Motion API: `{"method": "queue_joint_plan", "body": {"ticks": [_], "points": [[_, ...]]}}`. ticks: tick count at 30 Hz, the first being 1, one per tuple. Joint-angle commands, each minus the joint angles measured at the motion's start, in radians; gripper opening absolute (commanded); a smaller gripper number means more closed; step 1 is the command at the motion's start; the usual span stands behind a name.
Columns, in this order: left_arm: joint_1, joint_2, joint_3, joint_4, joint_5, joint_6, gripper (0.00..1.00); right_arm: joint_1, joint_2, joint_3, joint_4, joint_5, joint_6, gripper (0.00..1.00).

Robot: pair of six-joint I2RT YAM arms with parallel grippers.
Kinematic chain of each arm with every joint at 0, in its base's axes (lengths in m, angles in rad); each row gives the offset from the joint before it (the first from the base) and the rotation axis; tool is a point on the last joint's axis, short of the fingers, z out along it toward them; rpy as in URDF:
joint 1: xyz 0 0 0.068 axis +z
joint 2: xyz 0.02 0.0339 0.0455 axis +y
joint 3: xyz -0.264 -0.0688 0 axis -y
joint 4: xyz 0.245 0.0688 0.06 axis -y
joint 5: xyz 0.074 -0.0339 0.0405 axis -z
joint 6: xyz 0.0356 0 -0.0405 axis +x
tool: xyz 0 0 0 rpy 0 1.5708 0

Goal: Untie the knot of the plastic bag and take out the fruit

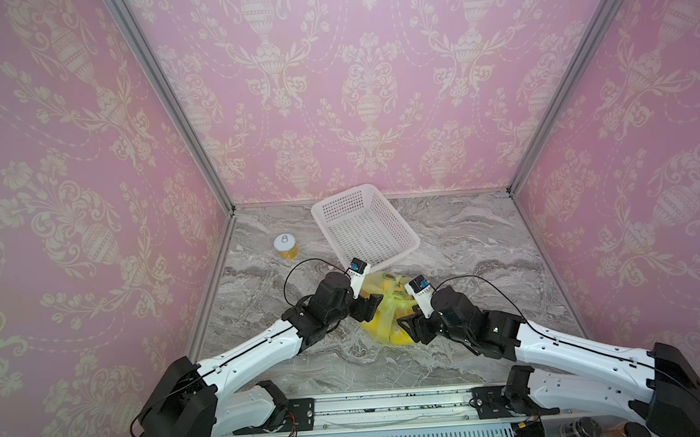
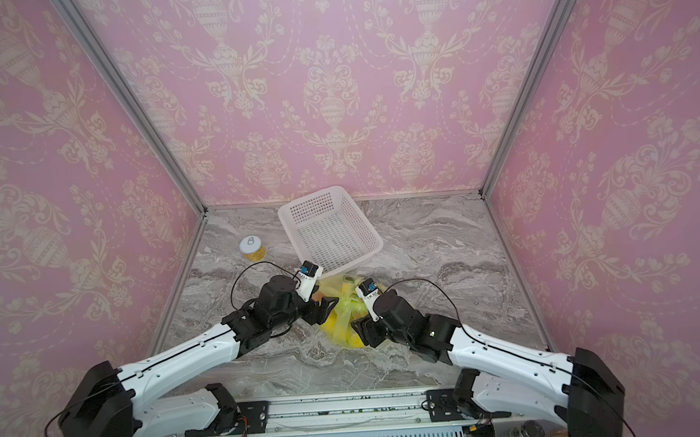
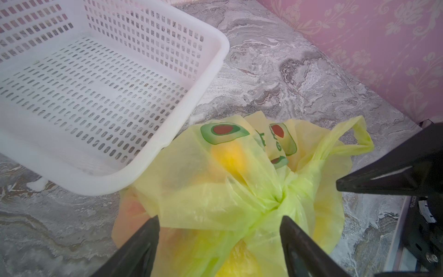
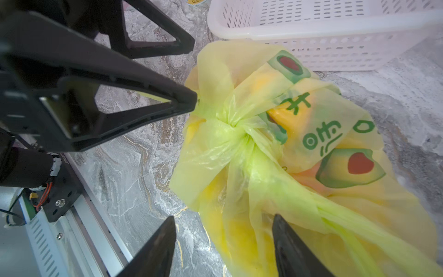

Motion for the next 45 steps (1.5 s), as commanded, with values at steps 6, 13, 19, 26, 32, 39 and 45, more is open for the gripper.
{"method": "queue_joint_plan", "body": {"ticks": [6,13,19,26,32,39,45], "points": [[-0.006,0.021,0.035,-0.011,-0.017,0.015,0.85,0.007,0.174,0.049,0.076,0.113,-0.007,0.48],[-0.007,0.037,0.04,-0.002,0.004,0.017,0.88,0.007,0.148,0.034,0.083,0.158,-0.011,0.0],[-0.007,0.074,0.069,0.013,0.029,0.017,0.87,0.008,0.045,-0.029,0.119,0.14,-0.023,0.0],[-0.007,0.129,0.115,0.028,0.054,-0.002,0.76,0.008,-0.023,-0.077,0.112,0.154,-0.028,0.0],[-0.007,0.171,0.14,0.055,0.121,-0.035,0.73,0.009,-0.033,-0.094,0.113,0.158,-0.028,0.0],[-0.006,0.216,0.157,0.075,0.127,-0.043,0.64,0.009,-0.021,-0.092,0.123,0.145,-0.035,0.0],[-0.007,0.234,0.156,0.096,0.088,-0.044,0.21,0.009,-0.024,-0.104,0.133,0.154,-0.036,0.0]]}}
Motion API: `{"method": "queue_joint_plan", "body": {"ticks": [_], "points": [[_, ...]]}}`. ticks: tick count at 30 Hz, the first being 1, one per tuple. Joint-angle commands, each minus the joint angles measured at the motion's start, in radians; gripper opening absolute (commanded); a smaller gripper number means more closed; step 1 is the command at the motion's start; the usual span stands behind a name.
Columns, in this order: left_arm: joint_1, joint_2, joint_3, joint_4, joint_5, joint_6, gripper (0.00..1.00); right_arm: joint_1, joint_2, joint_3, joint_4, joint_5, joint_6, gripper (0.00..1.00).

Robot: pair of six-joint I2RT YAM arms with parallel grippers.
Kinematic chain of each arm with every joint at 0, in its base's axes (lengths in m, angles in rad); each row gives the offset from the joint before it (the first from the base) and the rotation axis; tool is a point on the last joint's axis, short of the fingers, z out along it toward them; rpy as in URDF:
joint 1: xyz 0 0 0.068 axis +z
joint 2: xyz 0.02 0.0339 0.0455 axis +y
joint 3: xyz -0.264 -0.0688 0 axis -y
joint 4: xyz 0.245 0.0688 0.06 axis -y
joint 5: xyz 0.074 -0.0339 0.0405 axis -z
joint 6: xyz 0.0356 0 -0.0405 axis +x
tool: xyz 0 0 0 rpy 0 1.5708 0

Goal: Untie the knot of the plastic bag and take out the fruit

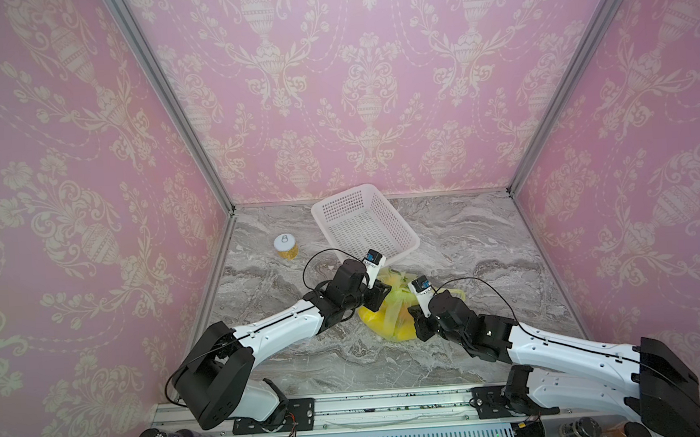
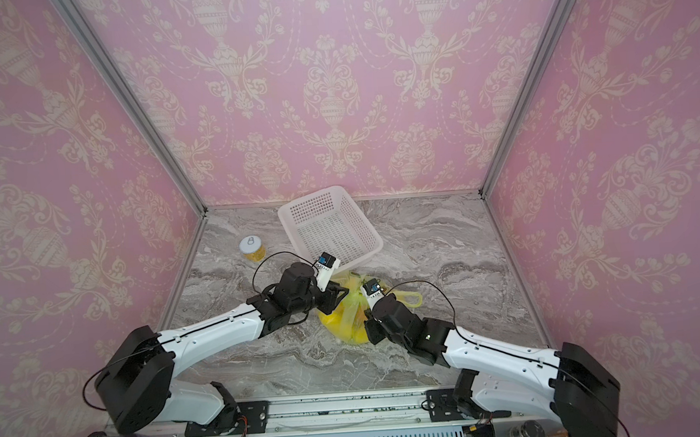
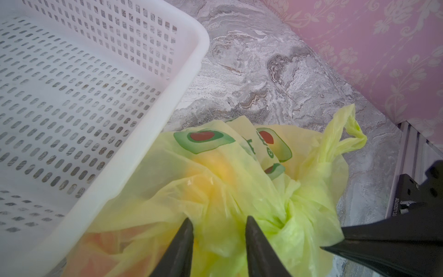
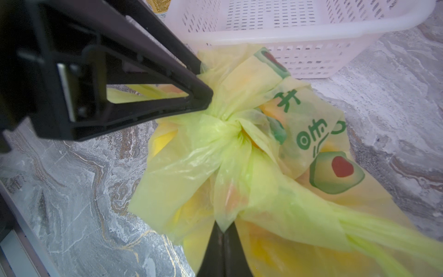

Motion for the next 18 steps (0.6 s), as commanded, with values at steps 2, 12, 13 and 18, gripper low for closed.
{"method": "queue_joint_plan", "body": {"ticks": [2,12,13,18], "points": [[-0.007,-0.009,0.003,0.052,-0.038,0.003,0.08,0.008,-0.013,-0.024,0.02,0.023,-0.021,0.0],[0.011,-0.127,-0.047,0.007,-0.254,0.002,0.0,0.006,-0.066,-0.062,0.006,0.118,-0.002,0.0],[0.02,-0.144,-0.048,0.001,-0.265,-0.001,0.0,0.005,-0.079,-0.068,0.003,0.131,0.002,0.0],[0.084,-0.22,-0.118,-0.019,-0.254,-0.02,0.0,-0.007,-0.118,-0.092,-0.014,0.163,0.017,0.0]]}}
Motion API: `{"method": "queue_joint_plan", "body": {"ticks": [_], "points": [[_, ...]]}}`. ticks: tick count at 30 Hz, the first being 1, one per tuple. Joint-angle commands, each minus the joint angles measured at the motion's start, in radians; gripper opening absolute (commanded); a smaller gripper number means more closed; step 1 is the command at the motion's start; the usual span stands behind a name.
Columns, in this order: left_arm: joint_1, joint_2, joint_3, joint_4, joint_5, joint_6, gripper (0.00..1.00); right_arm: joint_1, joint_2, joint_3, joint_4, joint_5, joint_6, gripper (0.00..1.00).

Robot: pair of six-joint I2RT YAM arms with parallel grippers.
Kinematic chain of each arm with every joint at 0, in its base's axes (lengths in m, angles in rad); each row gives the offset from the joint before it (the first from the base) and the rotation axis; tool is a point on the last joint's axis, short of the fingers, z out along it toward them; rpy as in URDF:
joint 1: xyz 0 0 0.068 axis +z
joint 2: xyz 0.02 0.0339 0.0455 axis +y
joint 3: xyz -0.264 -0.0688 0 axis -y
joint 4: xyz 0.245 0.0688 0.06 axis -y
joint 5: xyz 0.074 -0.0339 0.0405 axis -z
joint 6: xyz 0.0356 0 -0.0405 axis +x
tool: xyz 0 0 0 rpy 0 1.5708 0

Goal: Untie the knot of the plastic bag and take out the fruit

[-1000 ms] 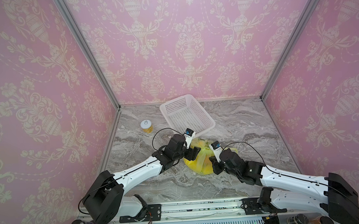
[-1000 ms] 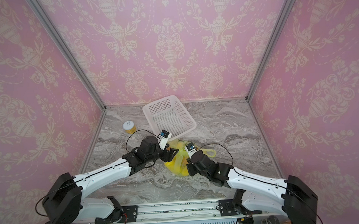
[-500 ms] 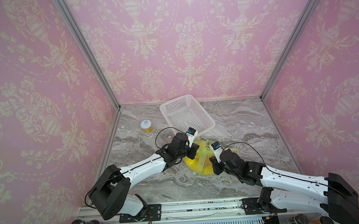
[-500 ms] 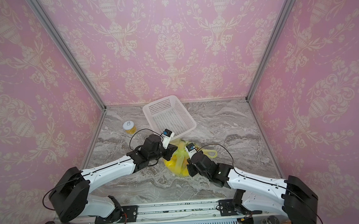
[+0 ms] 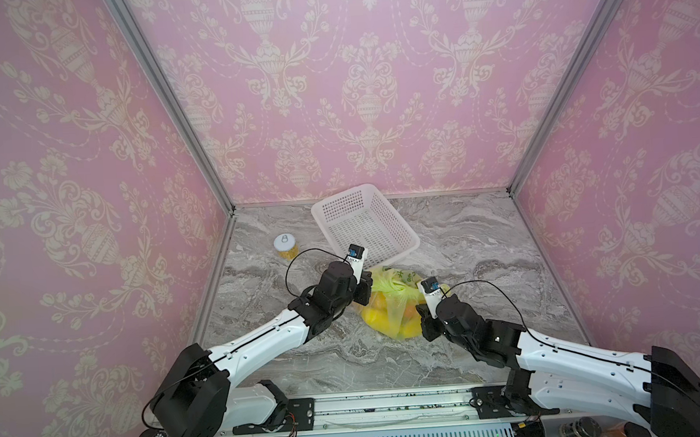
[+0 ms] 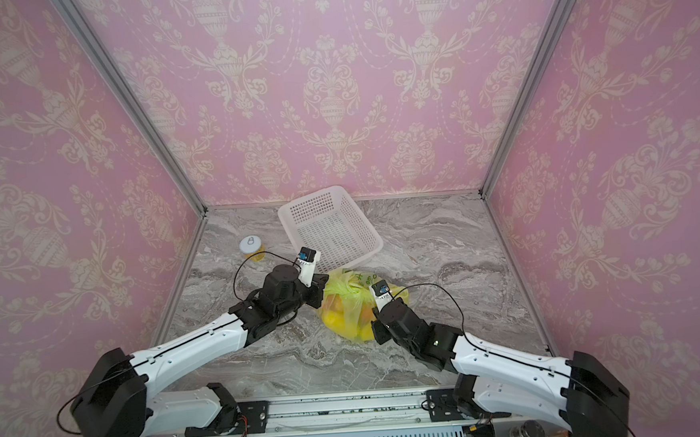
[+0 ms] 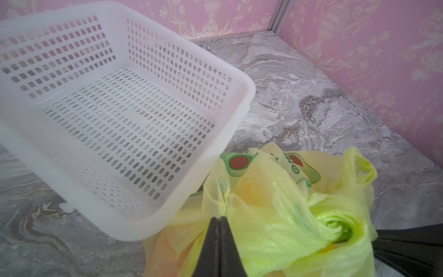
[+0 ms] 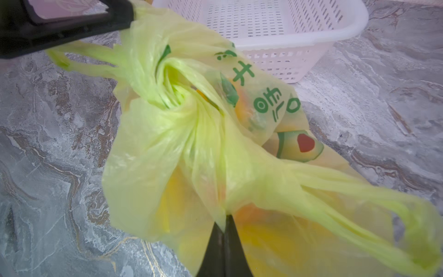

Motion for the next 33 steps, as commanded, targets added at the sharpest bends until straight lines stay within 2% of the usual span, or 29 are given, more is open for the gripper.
{"method": "queue_joint_plan", "body": {"ticks": [1,10,24,29,33], "points": [[0.047,-0.051,-0.038,-0.031,-0.04,-0.022,0.0,-0.013,-0.024,-0.023,-0.025,0.055,0.019,0.0],[0.18,-0.147,-0.104,-0.059,-0.003,-0.051,0.0,-0.093,-0.067,-0.054,-0.055,0.048,0.062,0.0],[0.256,-0.286,-0.152,-0.147,-0.078,-0.044,0.0,-0.159,-0.183,-0.107,-0.082,0.073,0.144,0.0],[0.313,-0.335,-0.176,-0.173,-0.069,-0.07,0.0,-0.169,-0.242,-0.135,-0.083,0.084,0.165,0.0],[0.321,-0.348,-0.184,-0.161,-0.026,-0.073,0.0,-0.17,-0.277,-0.145,-0.087,0.079,0.161,0.0]]}}
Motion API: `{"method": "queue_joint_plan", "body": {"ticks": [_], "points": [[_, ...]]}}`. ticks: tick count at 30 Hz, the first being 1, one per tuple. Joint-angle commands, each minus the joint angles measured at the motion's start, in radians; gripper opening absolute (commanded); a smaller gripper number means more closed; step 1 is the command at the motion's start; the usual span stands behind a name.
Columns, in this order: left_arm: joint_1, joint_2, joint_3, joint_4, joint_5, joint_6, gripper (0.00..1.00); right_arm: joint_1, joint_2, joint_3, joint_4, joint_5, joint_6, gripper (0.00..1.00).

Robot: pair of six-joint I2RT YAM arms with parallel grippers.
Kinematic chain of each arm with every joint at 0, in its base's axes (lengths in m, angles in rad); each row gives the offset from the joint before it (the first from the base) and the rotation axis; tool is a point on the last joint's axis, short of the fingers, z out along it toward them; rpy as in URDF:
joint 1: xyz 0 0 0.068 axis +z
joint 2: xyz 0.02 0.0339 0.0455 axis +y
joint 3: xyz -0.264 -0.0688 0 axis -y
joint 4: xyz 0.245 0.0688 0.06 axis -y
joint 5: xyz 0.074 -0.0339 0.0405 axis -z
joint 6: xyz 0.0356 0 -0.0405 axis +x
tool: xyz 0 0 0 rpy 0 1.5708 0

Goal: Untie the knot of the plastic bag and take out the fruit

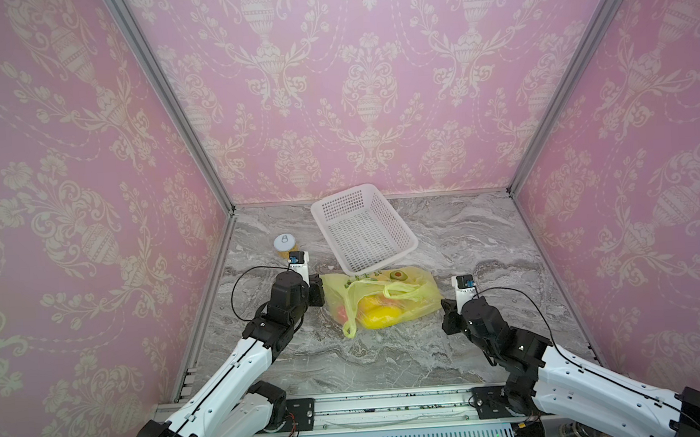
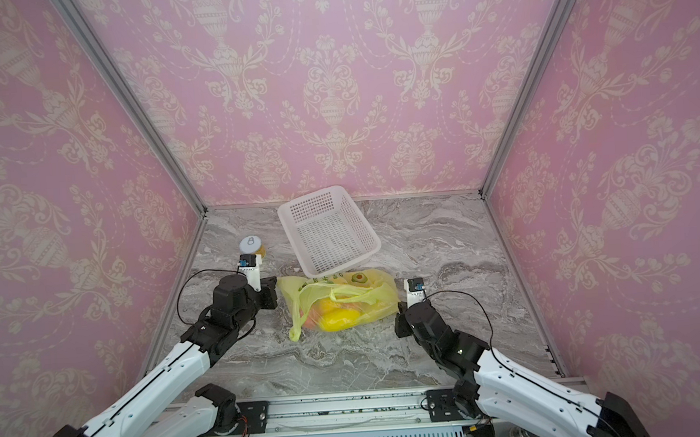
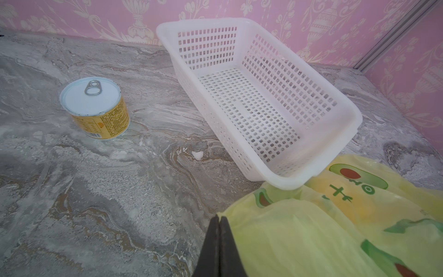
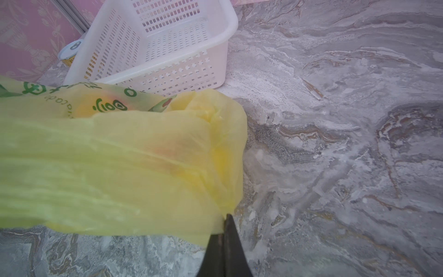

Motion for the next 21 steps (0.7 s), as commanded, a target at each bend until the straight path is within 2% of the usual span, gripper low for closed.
{"method": "queue_joint_plan", "body": {"ticks": [1,2,4,6,8,10,12,16,21], "points": [[0.011,-0.015,-0.014,0.0,0.009,-0.021,0.0,-0.007,-0.03,-0.017,-0.024,0.027,0.019,0.0],[0.012,-0.013,-0.015,0.005,0.02,-0.023,0.01,-0.009,-0.033,-0.017,-0.025,0.021,0.016,0.0],[0.012,-0.021,-0.02,0.016,0.027,-0.023,0.11,-0.007,-0.042,-0.015,-0.025,0.004,0.005,0.09],[0.012,-0.043,-0.031,0.027,0.039,-0.02,0.25,-0.007,-0.054,-0.009,-0.026,-0.015,-0.007,0.29],[0.012,-0.074,-0.045,0.042,0.058,-0.015,0.4,-0.007,-0.075,0.0,-0.031,-0.039,-0.027,0.44],[0.011,-0.117,-0.066,0.068,0.096,-0.005,0.55,-0.006,-0.103,0.008,-0.028,-0.076,-0.059,0.54],[0.008,-0.175,-0.1,0.111,0.149,-0.001,0.64,0.014,-0.132,0.016,-0.019,-0.117,-0.103,0.6],[-0.027,-0.325,-0.169,0.165,0.189,0.031,0.72,0.133,-0.162,0.036,-0.007,-0.085,-0.212,0.68],[-0.193,-0.516,-0.235,0.178,0.147,0.153,0.75,0.273,-0.177,0.059,0.029,-0.036,-0.322,0.71]]}}
